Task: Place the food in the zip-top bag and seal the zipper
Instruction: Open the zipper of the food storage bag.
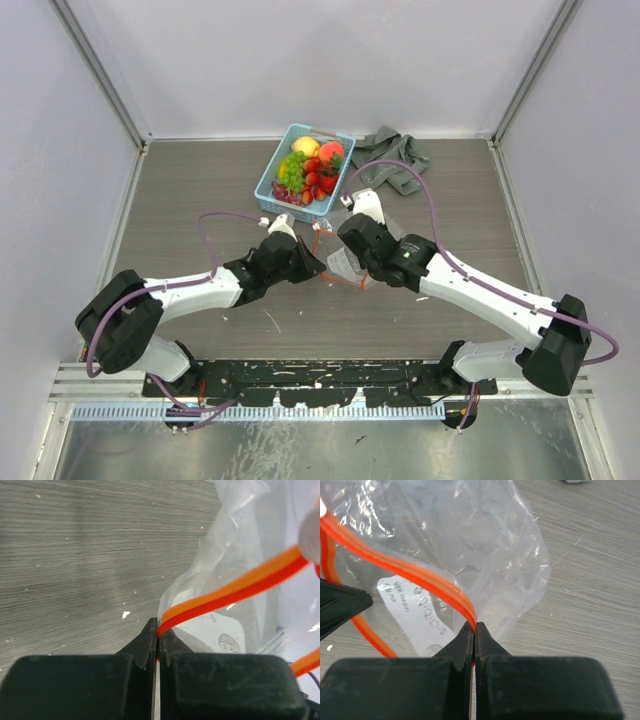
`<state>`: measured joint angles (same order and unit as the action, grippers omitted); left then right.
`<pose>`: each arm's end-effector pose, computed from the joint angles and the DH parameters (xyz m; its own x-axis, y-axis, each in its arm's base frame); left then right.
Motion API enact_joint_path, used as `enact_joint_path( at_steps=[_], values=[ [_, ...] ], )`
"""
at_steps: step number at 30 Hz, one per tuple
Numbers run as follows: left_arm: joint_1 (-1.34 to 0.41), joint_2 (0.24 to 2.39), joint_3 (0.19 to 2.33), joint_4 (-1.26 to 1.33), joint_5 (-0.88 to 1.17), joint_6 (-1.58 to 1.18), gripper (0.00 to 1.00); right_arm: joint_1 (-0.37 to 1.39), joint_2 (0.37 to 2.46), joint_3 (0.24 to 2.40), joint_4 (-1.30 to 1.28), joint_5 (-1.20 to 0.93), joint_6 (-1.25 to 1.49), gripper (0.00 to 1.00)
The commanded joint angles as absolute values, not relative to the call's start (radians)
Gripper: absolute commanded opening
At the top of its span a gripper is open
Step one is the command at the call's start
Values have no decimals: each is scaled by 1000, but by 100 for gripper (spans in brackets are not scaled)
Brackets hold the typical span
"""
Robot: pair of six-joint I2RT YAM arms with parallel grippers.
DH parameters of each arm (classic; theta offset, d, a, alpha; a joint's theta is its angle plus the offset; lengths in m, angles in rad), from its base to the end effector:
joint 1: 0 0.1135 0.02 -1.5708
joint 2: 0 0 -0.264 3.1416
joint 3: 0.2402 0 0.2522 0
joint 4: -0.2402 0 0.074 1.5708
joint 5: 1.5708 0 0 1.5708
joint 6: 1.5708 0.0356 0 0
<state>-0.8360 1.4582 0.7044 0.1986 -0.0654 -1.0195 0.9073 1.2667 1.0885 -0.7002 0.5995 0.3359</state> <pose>0.2049 -0.2233 0.1942 -0.7841 -0.4001 -0.4745 0.0673 0.7052 -0.7059 0.1751 0.1914 0.3014 -0.5888 -0.3114 -0.7459 -0.2484 0.9479 -0.1996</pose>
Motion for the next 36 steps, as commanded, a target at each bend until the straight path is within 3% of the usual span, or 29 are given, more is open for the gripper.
enact_joint_path(
  at_steps=[1, 8, 14, 24, 30, 36],
  values=[
    [-839, 1432, 746, 121, -144, -957, 0, 919, 1208, 1108, -706, 742, 340, 1],
    [-840, 1398, 779, 29, -210, -902, 0, 919, 1221, 1115, -708, 758, 343, 3],
    [-867, 1363, 776, 67, -183, -916, 0, 920, 1247, 1072, -573, 632, 334, 17],
    [-906, 1322, 763, 121, -173, -957, 0, 923, 1323, 1057, -466, 626, 336, 45],
    [-914, 1307, 762, 119, -179, -957, 0, 925, 1371, 1048, -441, 622, 335, 47],
    [-914, 1286, 756, 76, -190, -945, 0, 925, 1391, 1060, -486, 748, 337, 43]
  ],
)
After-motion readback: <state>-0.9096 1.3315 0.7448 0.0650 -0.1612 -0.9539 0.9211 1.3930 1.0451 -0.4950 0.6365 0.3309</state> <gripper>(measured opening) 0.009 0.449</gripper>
